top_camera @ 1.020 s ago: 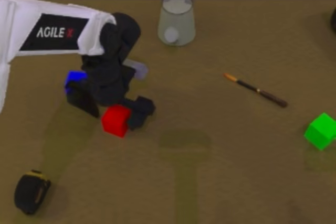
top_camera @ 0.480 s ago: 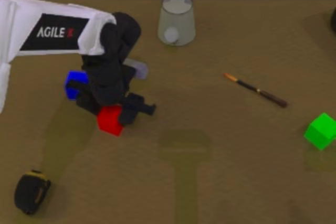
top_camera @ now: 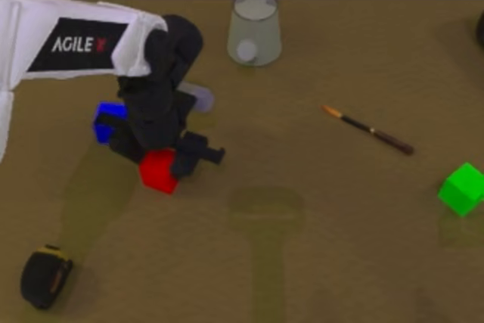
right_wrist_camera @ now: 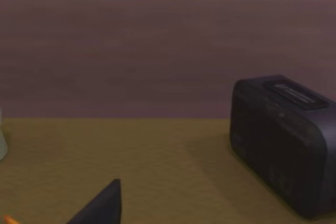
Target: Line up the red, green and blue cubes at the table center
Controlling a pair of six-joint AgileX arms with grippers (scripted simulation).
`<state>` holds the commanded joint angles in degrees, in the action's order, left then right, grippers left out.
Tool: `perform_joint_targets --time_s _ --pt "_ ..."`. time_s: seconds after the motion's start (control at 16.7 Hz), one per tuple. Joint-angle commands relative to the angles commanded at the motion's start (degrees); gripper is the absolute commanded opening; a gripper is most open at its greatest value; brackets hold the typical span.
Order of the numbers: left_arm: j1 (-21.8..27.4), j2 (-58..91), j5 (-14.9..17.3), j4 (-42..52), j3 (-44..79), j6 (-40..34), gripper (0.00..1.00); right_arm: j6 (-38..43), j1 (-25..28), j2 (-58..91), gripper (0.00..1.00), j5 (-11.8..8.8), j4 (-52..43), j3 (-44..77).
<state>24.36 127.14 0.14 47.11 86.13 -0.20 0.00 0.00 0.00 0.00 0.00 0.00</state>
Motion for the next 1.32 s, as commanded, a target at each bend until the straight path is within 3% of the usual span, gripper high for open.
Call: perform_joint_targets --time_s 0.36,0.78,0.96,1.32 --pt "-0.93 -4.63 -0.03 11.27 6.15 -0.17 0.0 0.0 0.0 0.0 1.0 0.0 0.0 0.0" --pt "-0.33 -5.33 -0.1 12.37 6.65 -0.94 0.0 0.0 0.0 0.0 1.0 0.0 0.0 0.0" --pt "1.77 -6.3 -0.36 12.8 5.94 -6.78 0.0 0.0 0.0 0.0 1.0 0.0 0.0 0.0" --pt "8.0 -10.61 -0.96 13.75 1.99 -28.24 0.0 0.0 0.0 0.0 1.0 0.0 0.0 0.0"
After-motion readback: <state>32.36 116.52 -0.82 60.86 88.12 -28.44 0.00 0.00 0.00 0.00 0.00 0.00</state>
